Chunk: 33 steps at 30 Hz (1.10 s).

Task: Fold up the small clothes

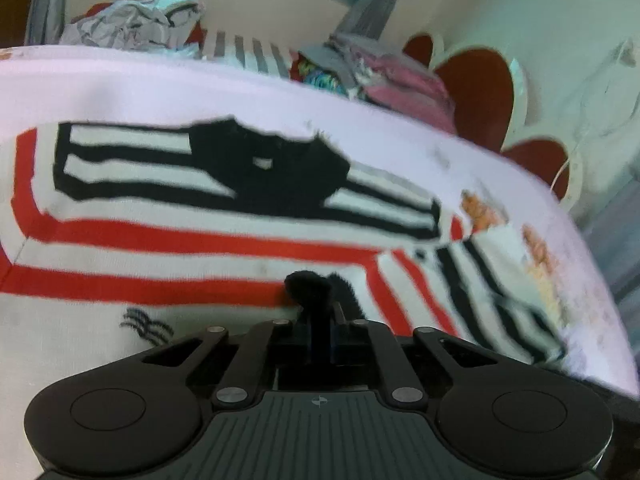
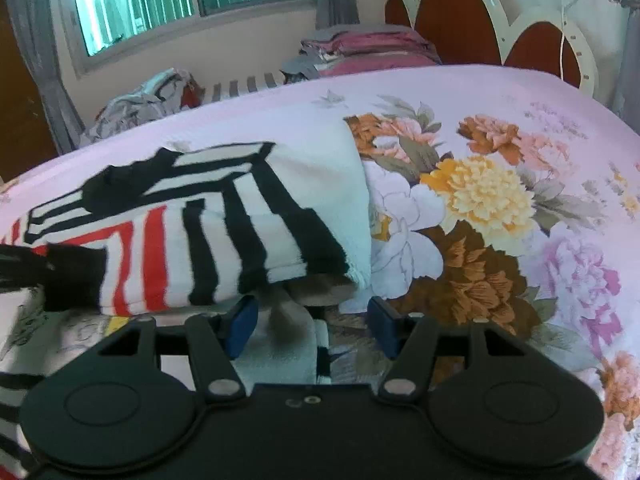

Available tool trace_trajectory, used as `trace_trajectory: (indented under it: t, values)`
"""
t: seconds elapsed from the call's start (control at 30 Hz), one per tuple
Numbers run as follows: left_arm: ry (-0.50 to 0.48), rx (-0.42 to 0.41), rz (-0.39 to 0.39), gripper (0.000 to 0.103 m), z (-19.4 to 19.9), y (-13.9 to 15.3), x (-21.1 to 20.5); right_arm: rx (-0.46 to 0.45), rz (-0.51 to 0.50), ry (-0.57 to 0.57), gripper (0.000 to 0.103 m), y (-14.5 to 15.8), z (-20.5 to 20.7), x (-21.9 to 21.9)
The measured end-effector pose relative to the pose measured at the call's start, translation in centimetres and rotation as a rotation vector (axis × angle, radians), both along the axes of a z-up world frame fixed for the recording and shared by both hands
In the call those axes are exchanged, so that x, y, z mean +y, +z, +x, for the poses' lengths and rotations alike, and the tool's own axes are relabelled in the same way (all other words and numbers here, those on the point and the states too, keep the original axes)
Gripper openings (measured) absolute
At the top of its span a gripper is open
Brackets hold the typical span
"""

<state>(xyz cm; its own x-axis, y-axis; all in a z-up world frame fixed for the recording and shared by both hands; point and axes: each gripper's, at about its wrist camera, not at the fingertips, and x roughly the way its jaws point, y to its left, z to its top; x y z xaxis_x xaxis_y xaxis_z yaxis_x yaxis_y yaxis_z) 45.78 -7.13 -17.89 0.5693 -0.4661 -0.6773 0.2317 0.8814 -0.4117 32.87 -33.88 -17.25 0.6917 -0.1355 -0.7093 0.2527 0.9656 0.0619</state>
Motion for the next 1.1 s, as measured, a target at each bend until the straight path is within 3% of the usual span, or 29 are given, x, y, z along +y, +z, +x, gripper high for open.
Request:
trace_trajectory:
  t: [0.07,0.17,0.23,0.37,0.5,0.6,0.73,0.83,0.87,0.9,0.97,1.1]
  values:
    - [0.041,-0.008,-0.063,0.007,0.2,1.3,1.6,0.012,0.003,-0.003,0.06,-0.4,0.7,0.0]
    - [0.078,-0.051,-0.06,0.007,0.3,3.0,4.1,0.011,0.03,-0.001,0.056,-0.7,1.4,-0.1]
    - [0.117,-0.058,-0.042,0.007,0.4,3.3,6.0,0.013,0.033,0.002,0.039,-0.8,1.9,0.1]
    - [0.195,-0.026,0.019,0.007,0.5,1.7,9.3,0.011,0.034,0.004,0.021,-0.8,2.1,0.6]
    - [0.181,0.022,0.086,0.007,0.2,-1.4,8.8,-0.028,0.055,-0.043,0.016,-0.3,1.2,-0.2]
    - [0.187,0.018,0.107,0.007,0.3,-2.2,8.2,0.016,0.074,-0.073,0.014,-1.5,1.1,-1.1]
    - [0.186,-0.016,0.122,0.008,-0.4,-0.7,8.5,0.017,0.079,-0.044,0.019,-0.7,0.6,-1.0]
    - [0.248,-0.077,0.111,0.036,-1.9,1.5,9.7,-0.022,0.07,-0.025,0.033,0.9,-0.9,-1.3]
    - [0.263,-0.107,0.105,0.055,-2.1,2.2,9.9,-0.036,0.065,-0.029,0.039,1.4,-1.3,-1.4]
    - [0.273,-0.141,0.109,0.064,-2.4,3.0,9.9,-0.051,0.057,-0.036,0.051,1.9,-1.6,-1.5]
    - [0.231,-0.177,0.109,0.064,-2.2,4.1,9.1,-0.071,0.039,-0.029,0.055,2.6,-1.3,-1.8]
    - [0.145,-0.134,0.084,0.064,-1.0,3.5,6.4,-0.071,0.061,-0.018,0.054,2.7,2.0,-2.8]
